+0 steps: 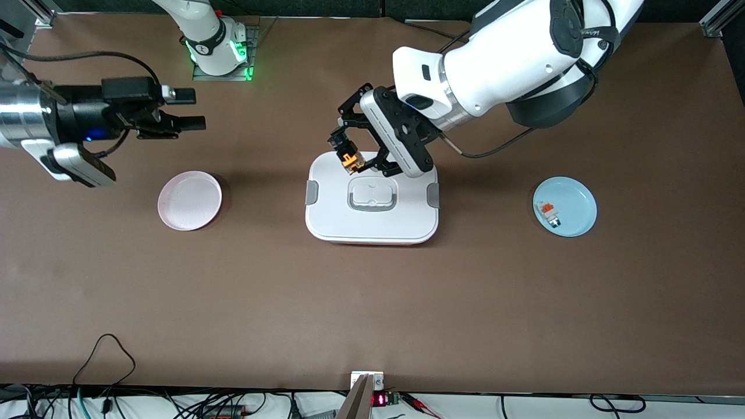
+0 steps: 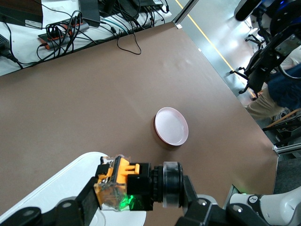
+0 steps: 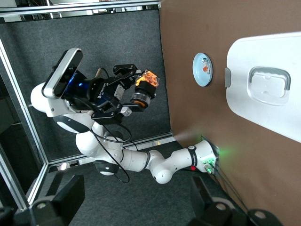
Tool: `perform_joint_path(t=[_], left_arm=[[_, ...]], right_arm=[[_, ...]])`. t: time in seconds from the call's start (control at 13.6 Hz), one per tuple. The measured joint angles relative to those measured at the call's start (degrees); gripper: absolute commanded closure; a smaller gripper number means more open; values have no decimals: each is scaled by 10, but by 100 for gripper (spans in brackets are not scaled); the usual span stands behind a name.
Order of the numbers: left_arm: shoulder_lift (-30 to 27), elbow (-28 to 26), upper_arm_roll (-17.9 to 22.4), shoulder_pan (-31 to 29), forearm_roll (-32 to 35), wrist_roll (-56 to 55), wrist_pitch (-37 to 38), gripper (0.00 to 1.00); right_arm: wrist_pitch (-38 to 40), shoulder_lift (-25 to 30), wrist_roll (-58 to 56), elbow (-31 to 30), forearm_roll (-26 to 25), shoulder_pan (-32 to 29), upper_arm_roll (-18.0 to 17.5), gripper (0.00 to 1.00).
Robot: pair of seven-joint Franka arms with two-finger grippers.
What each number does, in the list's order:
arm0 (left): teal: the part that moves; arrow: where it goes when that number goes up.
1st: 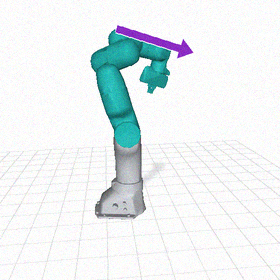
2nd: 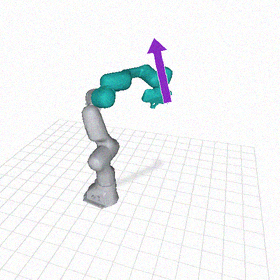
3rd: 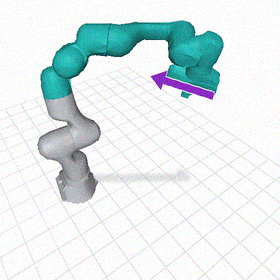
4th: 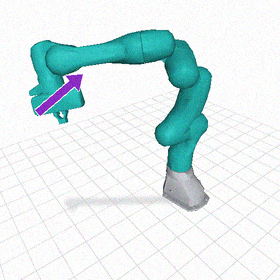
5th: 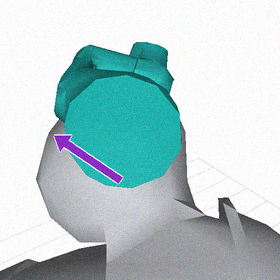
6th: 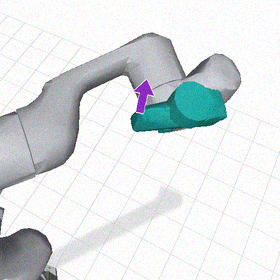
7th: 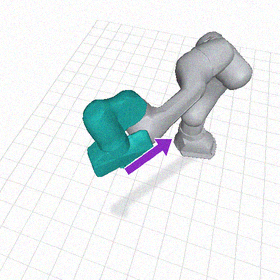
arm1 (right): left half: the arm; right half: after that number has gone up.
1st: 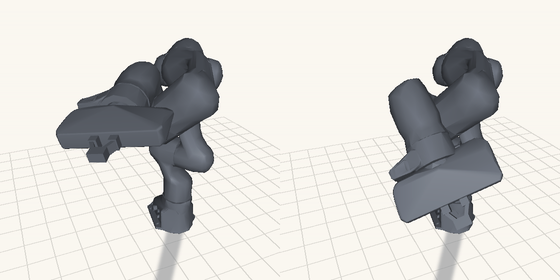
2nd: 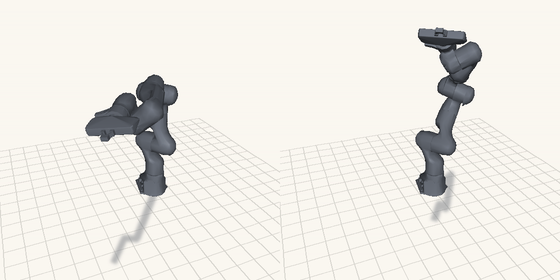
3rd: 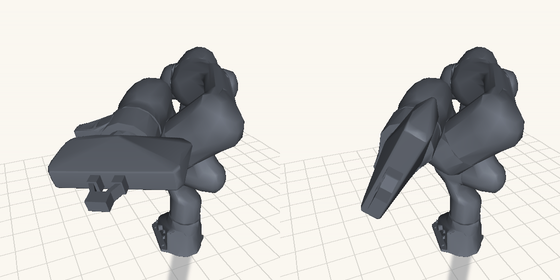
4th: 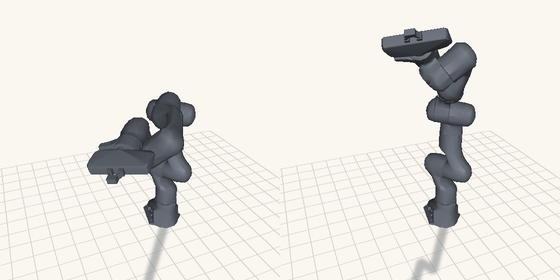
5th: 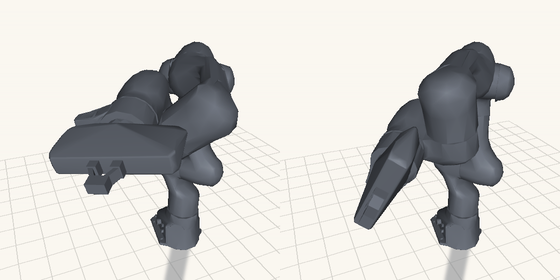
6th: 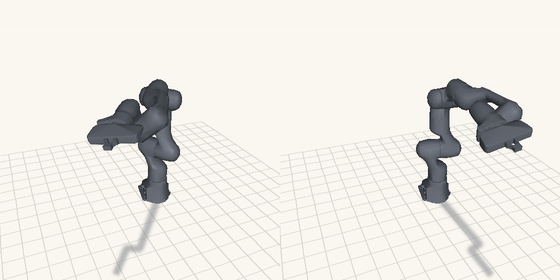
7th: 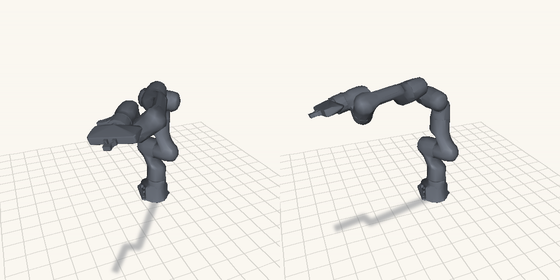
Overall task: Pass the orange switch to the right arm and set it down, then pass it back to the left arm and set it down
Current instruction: 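Hold the switch above the box while the right gripper reaches toward it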
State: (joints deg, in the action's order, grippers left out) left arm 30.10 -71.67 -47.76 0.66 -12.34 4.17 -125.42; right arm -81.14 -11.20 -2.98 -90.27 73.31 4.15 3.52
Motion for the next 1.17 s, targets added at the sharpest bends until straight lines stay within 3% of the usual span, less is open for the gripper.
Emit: perform_joint_path(t=[0.29,0.73,1.17], left_arm=[[3,0,0,1,0,0,0,86],[8,0,-1,3,0,0,0,86],[10,0,-1,11,0,0,-1,86]], right_arm=[[-12,-17,11,0,16,23,-1,0],[-17,-84,46,-5,131,29,-1,0],[-10,-124,48,-28,210,49,-2,0]])
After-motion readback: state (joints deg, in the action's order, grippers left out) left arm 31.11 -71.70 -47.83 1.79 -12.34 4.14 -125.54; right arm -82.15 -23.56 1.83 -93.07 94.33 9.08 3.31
